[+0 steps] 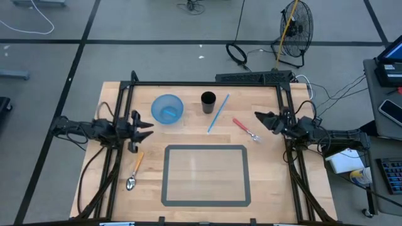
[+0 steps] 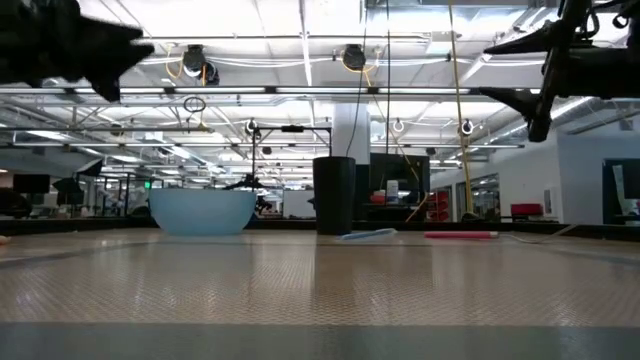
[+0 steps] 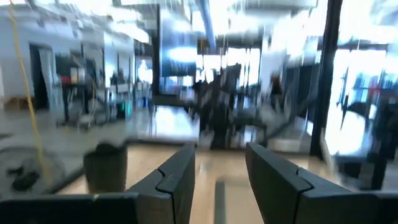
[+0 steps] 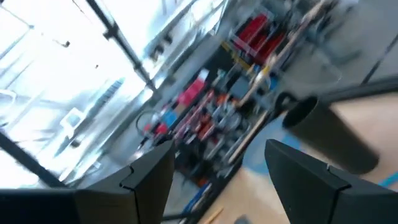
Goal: Pick & Place Utensil
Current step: Put the blue bowl on the transparent mat
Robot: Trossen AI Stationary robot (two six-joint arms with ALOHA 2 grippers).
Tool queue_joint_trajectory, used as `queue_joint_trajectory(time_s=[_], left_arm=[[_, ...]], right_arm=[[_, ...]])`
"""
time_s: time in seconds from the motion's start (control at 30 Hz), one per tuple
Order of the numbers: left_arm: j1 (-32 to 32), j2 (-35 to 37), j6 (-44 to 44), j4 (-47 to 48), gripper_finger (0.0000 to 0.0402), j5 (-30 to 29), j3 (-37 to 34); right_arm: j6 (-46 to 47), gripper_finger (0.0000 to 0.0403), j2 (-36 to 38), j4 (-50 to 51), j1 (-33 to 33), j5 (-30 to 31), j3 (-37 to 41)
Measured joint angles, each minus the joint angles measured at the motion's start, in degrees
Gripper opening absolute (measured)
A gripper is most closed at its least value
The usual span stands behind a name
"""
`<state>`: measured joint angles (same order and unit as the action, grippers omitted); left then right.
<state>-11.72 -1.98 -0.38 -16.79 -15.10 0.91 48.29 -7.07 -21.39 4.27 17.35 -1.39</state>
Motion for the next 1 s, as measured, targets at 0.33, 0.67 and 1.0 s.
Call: queue_joint_trajectory(time_s=[0.33,0.67,1.0], left_arm=[[0.01,0.02,-20.44,-17.28,0.0147,0.02,0.02],[-0.02,0.00,-22.59,-14.78,0.0147,-3.14,0.02],[0.01,-0.04,-26.62,-12.65,0.0147,-8.94,-0.07]], right_arm=[[-1.43,0.0247,-0.09,0.43,0.11,11.17,0.00],[-5.72,0.0247,-0.09,4.66,0.13,8.02,0.00],[-0.71,0.0247,-0.09,5.40,0.11,-8.47,-0.01]])
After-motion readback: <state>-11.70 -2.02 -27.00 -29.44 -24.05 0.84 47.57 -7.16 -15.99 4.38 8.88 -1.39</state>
